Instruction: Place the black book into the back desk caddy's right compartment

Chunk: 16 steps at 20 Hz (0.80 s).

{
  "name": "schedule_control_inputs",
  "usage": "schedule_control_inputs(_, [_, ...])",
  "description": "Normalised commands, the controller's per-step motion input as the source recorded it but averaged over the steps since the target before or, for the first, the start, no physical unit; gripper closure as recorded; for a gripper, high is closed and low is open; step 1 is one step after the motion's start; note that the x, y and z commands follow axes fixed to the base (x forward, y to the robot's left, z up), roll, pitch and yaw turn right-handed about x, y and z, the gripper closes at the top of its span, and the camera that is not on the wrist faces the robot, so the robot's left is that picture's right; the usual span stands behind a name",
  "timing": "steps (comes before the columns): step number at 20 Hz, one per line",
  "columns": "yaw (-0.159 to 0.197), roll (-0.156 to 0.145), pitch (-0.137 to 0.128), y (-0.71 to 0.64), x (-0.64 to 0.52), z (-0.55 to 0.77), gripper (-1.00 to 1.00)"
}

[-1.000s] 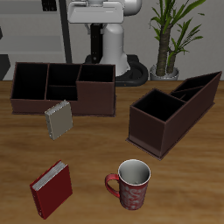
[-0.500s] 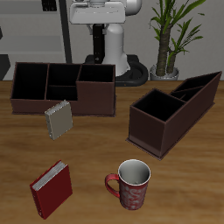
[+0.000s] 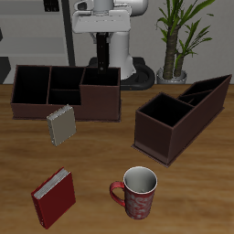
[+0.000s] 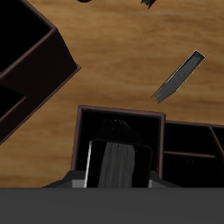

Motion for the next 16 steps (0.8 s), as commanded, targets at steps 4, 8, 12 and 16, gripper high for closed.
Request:
schedule_control_inputs(4, [-0.001,0.001,0.019,-0.03,0.07,-0.23,1.00])
schedule_control_inputs(8, [-0.021,-0.004,0.028,-0.05,0.07,-0.19,1.00])
schedule_control_inputs(12, [-0.014,0.010,0.032,0.01,0.08,-0.21,1.00])
schedule_control_inputs(16, [-0.013,0.010,0.056,0.02,0.14,-0.31,1.00])
